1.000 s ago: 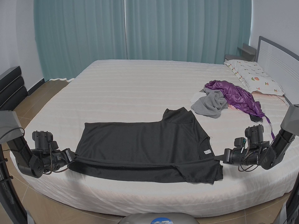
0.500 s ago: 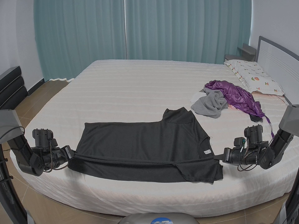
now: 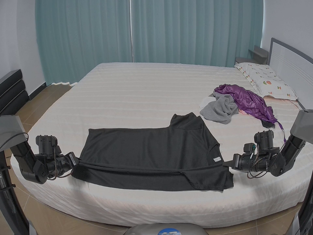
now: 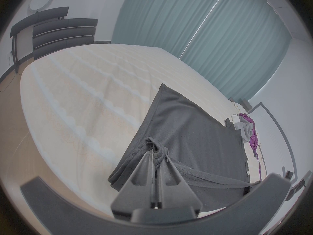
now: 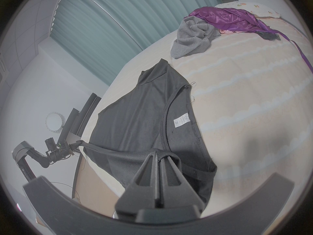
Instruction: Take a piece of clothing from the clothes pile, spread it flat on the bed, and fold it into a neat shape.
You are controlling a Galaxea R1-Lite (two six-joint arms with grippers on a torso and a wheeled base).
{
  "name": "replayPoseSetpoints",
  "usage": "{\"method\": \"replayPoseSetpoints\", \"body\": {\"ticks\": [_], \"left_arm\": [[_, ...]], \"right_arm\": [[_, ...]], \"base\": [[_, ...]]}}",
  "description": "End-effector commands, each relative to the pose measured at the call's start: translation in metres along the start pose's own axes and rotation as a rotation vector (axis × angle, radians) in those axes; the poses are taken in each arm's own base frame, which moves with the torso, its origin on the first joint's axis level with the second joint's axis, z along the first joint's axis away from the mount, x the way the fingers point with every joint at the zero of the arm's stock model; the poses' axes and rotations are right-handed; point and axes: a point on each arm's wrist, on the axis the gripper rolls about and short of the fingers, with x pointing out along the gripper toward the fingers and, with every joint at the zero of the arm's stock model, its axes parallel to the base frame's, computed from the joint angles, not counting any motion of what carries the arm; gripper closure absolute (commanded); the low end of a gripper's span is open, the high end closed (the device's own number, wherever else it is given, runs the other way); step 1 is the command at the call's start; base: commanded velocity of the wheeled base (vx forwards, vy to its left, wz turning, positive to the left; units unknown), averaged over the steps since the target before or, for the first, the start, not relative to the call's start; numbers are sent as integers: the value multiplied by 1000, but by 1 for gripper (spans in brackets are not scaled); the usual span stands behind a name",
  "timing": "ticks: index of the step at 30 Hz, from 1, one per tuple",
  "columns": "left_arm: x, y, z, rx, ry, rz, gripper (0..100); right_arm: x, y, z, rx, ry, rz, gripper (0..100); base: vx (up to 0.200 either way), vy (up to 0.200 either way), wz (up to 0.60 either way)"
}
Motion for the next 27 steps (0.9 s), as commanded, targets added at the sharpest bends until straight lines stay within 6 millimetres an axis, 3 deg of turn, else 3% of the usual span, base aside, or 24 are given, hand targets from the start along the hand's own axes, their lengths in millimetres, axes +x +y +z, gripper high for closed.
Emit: {"method": "replayPoseSetpoints", "body": {"ticks": [1,8,9,10,11,17,19,23,24,26,27], "left_arm": [[14,4,-5,-8,26,9,100],[27,5,-12,-24,51,12,100],[29,3,-11,-40,48,7,100],[29,3,-11,-40,48,7,100],[32,0,-11,-54,47,-1,0],[30,-1,-10,-61,44,-4,0],[23,-4,-4,-71,20,-15,0],[1,-11,5,-132,-21,-47,0],[-12,-13,6,-137,-30,-61,0],[-15,-13,5,-135,-33,-61,0],[-30,-15,3,-139,-58,-64,0]], "right_arm": [[10,-4,0,4,13,-6,100],[22,-11,-1,14,27,-12,100],[25,-12,-2,20,30,-12,0],[25,-12,-2,20,30,-12,0],[26,-12,-2,35,32,-9,0],[9,0,0,61,21,35,0],[-8,6,6,72,-9,61,0],[-21,9,-2,118,2,60,0],[-27,10,-9,138,12,62,0],[-30,10,-10,142,12,62,0],[-38,11,-19,168,9,67,0]], "base": [[0,0,0],[0,0,0],[0,0,0],[0,0,0],[0,0,0],[0,0,0],[0,0,0],[0,0,0],[0,0,0],[0,0,0],[0,0,0]]}}
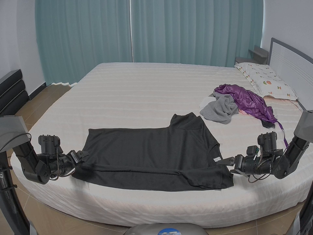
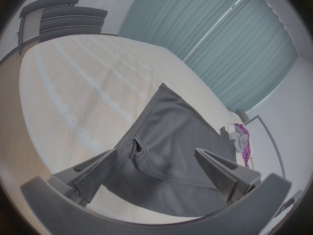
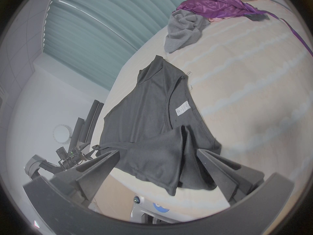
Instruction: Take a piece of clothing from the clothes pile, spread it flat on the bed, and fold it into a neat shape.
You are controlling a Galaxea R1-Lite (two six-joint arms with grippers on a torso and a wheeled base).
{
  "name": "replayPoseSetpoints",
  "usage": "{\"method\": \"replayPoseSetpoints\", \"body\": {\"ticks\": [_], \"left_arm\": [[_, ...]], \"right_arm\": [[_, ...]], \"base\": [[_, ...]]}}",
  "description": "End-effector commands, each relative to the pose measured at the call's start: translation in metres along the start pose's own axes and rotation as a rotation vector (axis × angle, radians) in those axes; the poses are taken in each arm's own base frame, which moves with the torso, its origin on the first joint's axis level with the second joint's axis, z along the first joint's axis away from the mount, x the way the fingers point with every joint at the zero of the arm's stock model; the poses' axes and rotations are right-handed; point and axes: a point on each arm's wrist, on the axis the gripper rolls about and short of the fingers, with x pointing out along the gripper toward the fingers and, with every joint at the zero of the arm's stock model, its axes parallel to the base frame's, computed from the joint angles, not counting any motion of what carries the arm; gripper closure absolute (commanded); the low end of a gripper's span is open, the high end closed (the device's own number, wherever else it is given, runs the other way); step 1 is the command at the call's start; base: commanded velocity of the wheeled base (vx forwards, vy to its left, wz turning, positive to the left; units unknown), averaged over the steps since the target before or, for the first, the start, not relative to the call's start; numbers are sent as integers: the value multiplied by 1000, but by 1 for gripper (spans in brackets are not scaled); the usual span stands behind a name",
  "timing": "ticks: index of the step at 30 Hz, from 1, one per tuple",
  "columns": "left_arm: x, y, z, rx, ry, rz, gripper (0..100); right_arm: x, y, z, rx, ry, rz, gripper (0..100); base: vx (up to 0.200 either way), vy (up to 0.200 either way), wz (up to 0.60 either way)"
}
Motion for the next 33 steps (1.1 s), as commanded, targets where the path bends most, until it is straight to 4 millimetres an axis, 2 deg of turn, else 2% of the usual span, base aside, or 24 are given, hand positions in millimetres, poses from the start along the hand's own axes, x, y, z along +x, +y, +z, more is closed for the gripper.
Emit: {"method": "replayPoseSetpoints", "body": {"ticks": [1,4,8,13,15,23,27,33], "left_arm": [[-44,-9,1,-14,-73,-44,0],[-52,-10,-2,-57,-69,-60,0],[-52,-10,-2,-119,-64,-64,0],[-52,-8,-6,-121,-49,-56,0],[-52,-8,-7,-123,-43,-53,0],[-58,-2,-31,-4,49,38,0],[-50,-3,-38,7,71,66,0],[-24,1,-36,-12,81,84,0]], "right_arm": [[-30,7,-17,42,-34,33,0],[-36,8,-27,74,-67,70,0],[-39,6,-34,145,-100,106,0],[-33,-2,-39,173,-116,113,0],[-32,-4,-41,177,-110,107,0],[-30,-7,-46,188,-93,93,0],[-31,-7,-48,186,-89,92,0],[-31,-6,-49,184,-79,94,0]], "base": [[0,0,0],[0,0,0],[200,0,0],[200,0,0],[0,0,0],[0,0,0],[0,0,0],[0,0,0]]}}
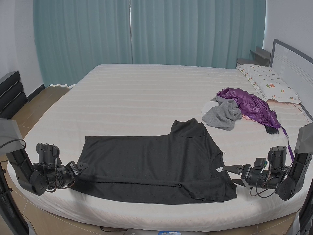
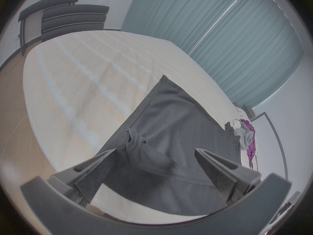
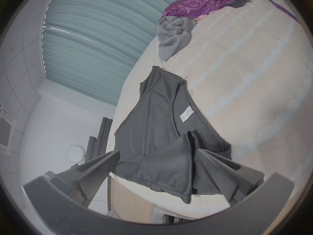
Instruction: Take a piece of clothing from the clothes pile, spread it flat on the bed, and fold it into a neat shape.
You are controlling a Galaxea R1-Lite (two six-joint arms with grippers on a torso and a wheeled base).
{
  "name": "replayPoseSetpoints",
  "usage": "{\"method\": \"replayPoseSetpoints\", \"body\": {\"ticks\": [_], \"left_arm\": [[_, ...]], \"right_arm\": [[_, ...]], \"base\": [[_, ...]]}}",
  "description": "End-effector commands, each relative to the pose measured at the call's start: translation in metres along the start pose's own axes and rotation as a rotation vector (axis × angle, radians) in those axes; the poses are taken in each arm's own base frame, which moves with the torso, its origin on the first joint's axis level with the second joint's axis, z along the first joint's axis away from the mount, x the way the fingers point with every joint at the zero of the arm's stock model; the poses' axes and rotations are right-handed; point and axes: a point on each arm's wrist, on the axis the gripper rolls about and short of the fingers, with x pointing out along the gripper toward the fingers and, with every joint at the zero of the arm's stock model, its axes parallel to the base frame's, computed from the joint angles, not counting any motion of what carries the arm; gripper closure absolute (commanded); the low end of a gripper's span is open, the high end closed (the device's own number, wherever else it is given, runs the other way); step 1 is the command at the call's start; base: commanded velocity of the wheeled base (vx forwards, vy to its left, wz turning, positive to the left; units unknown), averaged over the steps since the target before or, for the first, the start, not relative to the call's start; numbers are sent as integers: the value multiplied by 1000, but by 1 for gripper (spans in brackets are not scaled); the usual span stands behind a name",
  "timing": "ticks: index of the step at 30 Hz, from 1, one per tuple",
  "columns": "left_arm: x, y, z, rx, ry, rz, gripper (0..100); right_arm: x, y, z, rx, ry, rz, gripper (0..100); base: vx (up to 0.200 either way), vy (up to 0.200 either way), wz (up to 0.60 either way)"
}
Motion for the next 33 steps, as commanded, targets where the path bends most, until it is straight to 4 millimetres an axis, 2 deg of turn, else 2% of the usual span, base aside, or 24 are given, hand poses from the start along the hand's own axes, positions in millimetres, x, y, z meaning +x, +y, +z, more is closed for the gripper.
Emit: {"method": "replayPoseSetpoints", "body": {"ticks": [1,2,14,23,33], "left_arm": [[21,4,1,-21,16,21,0],[22,4,1,-21,16,21,100],[19,-1,11,-64,-64,47,100],[29,-2,30,-181,-112,12,100],[45,5,30,-215,-95,34,100]], "right_arm": [[2,0,-2,-2,12,-3,0],[2,0,-2,-3,11,-2,0],[3,-3,-4,-4,18,-13,0],[5,-3,-3,-5,18,-13,0],[11,-5,-4,-8,19,-19,0]], "base": [[0,0,0],[0,0,0],[0,0,0],[0,0,0],[0,0,0]]}}
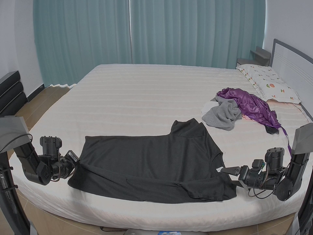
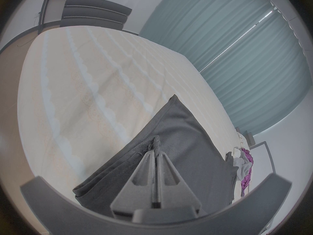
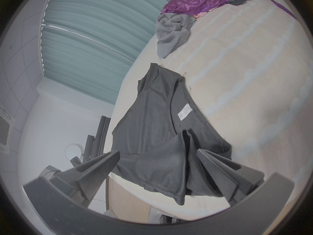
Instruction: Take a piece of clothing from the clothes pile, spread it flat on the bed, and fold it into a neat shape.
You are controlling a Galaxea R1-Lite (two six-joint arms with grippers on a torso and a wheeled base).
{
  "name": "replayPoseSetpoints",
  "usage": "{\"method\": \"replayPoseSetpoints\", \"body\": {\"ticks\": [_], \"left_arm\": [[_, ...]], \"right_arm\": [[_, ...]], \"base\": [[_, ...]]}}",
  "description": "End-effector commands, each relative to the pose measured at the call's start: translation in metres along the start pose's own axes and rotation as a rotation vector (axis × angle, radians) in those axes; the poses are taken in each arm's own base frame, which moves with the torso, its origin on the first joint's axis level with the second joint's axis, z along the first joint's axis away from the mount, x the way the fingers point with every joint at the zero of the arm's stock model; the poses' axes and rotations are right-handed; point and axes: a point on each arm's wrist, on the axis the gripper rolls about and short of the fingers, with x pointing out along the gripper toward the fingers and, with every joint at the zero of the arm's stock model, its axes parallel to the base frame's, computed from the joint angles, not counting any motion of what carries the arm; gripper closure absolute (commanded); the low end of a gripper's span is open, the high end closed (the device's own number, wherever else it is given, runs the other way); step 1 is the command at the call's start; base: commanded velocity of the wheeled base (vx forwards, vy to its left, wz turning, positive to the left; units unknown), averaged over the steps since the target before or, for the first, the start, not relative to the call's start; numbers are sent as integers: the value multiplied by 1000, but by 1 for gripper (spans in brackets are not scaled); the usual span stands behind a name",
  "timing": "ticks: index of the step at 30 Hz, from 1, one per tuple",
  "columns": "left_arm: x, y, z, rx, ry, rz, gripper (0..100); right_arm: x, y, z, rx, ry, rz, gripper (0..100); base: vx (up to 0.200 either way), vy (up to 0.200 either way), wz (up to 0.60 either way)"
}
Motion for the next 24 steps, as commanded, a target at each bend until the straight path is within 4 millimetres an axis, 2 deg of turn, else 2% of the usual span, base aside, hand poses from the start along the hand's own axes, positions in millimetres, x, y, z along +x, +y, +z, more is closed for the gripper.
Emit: {"method": "replayPoseSetpoints", "body": {"ticks": [1,8,13,18,24], "left_arm": [[8,4,-3,-13,16,18,100],[2,3,-3,-21,45,-12,100],[-6,0,-2,-19,36,-23,100],[-9,1,-3,-17,38,-23,100],[-9,1,-3,-17,38,-23,100]], "right_arm": [[4,-1,-1,-6,0,3,0],[10,-1,3,-33,-54,13,0],[26,2,11,-69,-67,37,0],[55,-17,14,-154,-45,5,0],[70,-32,12,-242,-29,-15,0]], "base": [[0,0,0],[0,0,0],[0,0,0],[0,0,0],[0,0,0]]}}
